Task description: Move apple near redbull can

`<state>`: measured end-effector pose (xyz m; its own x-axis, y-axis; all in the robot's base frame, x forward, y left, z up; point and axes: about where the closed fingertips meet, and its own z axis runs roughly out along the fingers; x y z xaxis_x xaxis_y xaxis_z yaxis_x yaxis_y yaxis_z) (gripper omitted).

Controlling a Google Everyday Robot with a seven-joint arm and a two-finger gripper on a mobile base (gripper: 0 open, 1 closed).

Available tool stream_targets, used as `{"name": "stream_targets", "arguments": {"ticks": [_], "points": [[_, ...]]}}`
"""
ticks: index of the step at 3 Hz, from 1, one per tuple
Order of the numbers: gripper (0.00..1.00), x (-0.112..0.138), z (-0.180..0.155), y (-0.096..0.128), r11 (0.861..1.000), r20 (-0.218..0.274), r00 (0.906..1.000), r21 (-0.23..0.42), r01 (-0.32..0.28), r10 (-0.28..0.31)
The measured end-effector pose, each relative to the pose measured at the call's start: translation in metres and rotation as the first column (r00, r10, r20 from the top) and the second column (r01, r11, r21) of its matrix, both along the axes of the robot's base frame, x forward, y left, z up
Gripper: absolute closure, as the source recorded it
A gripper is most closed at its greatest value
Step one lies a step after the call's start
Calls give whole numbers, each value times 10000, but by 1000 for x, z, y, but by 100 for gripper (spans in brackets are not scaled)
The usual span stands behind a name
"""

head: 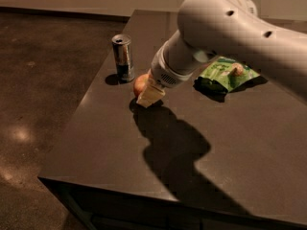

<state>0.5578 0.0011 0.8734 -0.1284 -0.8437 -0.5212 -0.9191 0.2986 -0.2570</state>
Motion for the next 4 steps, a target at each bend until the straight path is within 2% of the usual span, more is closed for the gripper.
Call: {"name": "stream_targets", "arguments": {"ticks": [1, 2, 4], "points": [[84, 18, -2, 14, 9993, 159, 9997, -340, -167, 173], [60, 31, -1, 23, 9976, 265, 9992, -642, -275, 293], [14, 39, -6, 42, 9927, 98, 9976, -1008, -669, 682]]}}
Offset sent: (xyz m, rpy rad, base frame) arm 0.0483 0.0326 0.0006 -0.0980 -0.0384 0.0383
